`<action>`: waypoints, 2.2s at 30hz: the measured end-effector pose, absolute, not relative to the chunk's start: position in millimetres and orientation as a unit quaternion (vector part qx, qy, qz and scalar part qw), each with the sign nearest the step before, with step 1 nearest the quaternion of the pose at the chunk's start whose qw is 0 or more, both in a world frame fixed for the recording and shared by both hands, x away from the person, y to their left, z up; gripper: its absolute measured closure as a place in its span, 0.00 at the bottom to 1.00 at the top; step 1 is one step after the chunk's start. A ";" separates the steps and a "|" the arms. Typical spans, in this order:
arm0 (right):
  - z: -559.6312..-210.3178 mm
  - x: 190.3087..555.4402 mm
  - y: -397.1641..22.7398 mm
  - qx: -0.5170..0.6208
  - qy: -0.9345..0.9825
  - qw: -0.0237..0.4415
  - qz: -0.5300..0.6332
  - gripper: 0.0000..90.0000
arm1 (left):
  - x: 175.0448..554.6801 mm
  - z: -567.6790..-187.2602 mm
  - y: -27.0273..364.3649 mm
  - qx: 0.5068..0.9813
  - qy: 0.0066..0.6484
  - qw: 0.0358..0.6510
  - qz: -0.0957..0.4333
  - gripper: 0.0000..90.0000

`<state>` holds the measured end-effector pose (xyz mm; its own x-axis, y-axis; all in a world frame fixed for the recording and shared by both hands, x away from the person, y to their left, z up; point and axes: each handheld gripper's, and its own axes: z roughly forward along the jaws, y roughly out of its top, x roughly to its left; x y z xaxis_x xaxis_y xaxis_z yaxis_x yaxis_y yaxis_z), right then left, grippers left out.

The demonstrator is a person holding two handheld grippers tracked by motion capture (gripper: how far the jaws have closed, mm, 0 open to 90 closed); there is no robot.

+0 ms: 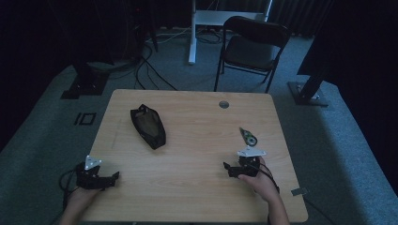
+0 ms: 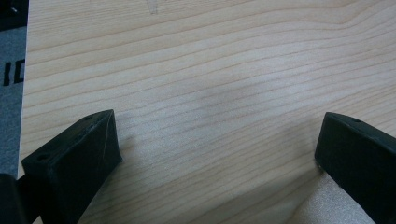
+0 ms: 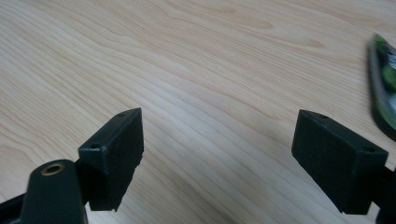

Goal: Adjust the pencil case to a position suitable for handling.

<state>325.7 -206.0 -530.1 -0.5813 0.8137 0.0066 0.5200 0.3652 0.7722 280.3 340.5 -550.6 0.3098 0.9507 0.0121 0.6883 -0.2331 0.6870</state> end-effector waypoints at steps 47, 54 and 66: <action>-517.0 347.1 -81.9 0.343 0.818 0.169 0.429 0.19 | 280.3 -550.6 340.4 0.753 0.544 0.296 0.222 0.00; -517.4 349.9 -67.9 0.338 0.818 0.167 0.433 0.19 | 280.3 -550.7 340.3 0.753 0.544 0.297 0.222 0.00; -515.2 355.6 -42.9 0.332 0.816 0.169 0.442 0.23 | 280.3 -550.7 340.3 0.753 0.544 0.297 0.222 0.00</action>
